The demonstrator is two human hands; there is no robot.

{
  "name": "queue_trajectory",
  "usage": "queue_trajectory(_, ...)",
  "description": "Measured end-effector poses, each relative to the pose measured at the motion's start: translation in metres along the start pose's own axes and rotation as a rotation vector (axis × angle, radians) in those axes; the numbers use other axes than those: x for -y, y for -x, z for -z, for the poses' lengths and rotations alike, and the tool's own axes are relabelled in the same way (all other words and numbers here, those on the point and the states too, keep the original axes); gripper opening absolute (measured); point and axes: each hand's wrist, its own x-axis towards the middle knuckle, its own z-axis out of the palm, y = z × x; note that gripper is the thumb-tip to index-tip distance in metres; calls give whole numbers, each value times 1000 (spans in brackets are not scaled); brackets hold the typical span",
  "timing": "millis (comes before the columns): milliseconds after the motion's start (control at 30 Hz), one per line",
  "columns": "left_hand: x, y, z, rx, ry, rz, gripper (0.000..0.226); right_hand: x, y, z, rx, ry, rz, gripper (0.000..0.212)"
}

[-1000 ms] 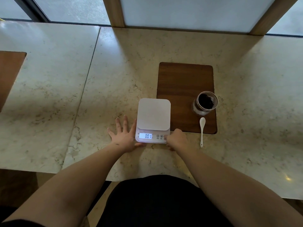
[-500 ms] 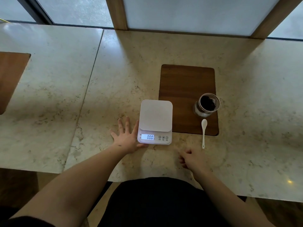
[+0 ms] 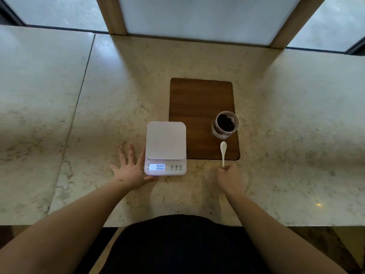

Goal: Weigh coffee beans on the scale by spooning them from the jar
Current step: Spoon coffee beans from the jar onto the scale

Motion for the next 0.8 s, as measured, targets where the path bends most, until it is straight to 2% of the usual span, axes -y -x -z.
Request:
queue_trajectory(133,1,0,0,2,-10,2,126,4,-14,6,-50,95,22,21)
queue_trajectory(400,-2,4,5,5,-24,9,126,12,-29,11,29,309,48,19)
queue_trajectory(533,-4,7,8,11,-24,17,125,16,-27,9,48,311,37,26)
queue_trajectory(800,-5,10,9,10,-42,7,125,13,-22,5,80,278,98,27)
